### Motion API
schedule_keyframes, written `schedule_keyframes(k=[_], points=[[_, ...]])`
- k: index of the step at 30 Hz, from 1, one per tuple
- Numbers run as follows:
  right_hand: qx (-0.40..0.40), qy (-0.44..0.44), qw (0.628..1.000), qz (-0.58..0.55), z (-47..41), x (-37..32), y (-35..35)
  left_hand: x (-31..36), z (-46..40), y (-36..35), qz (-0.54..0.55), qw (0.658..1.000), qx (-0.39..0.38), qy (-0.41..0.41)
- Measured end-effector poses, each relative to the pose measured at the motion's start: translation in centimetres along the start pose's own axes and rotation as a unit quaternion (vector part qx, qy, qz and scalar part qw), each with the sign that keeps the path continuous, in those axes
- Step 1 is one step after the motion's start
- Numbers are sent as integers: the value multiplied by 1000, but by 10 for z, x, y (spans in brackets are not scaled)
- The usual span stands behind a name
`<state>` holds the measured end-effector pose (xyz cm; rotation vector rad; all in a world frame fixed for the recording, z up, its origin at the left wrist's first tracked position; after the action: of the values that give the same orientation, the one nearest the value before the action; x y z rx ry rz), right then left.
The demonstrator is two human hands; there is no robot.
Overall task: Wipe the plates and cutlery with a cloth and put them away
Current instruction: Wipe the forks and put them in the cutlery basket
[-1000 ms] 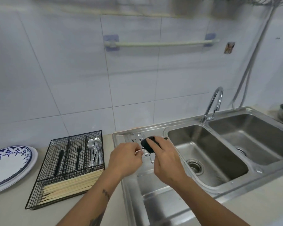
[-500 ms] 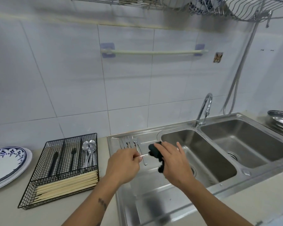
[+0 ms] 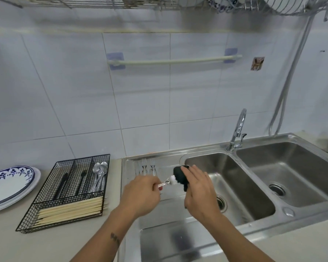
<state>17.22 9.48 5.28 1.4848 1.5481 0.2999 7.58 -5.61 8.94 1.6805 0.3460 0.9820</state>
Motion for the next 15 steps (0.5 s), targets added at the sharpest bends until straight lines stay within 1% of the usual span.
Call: schedule_keyframes(k=[1,4,5,6,8,9,11,13,15], points=[[1,0,1000,-24,-1,5,4,5,1,-4,23,1000,-2,8],[-29,81,993,-84,-1,-1,18,22,-2,-16,135,990,-9,26],[-35,92,991,-94,-2,2,21,26,-4,-20,172,984,-13,33],[-38,79,991,-101,-3,11,24,30,-4,-23,197,979,-15,42],[-43,23,993,-107,-5,34,25,37,2,-31,244,967,-24,66],[-50,13,993,-105,-5,40,26,40,5,-35,278,957,-28,77],[-74,35,991,-110,-3,39,29,47,10,-43,333,938,-23,89],[-92,55,986,-125,0,35,30,53,11,-47,354,930,0,98],[-86,30,986,-139,-2,42,29,54,11,-51,360,926,24,108]])
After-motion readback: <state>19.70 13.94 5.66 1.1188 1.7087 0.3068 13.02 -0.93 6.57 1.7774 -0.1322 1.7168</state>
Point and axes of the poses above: each hand's wrist, its own z-axis away from the middle knuckle, its own y-axis out of the back of the hand, x = y × z, the point moved 5 cm from there along -z, towards the middle knuckle, and after that the axes turned 2 degrees about -z, right-handed, at the moved point
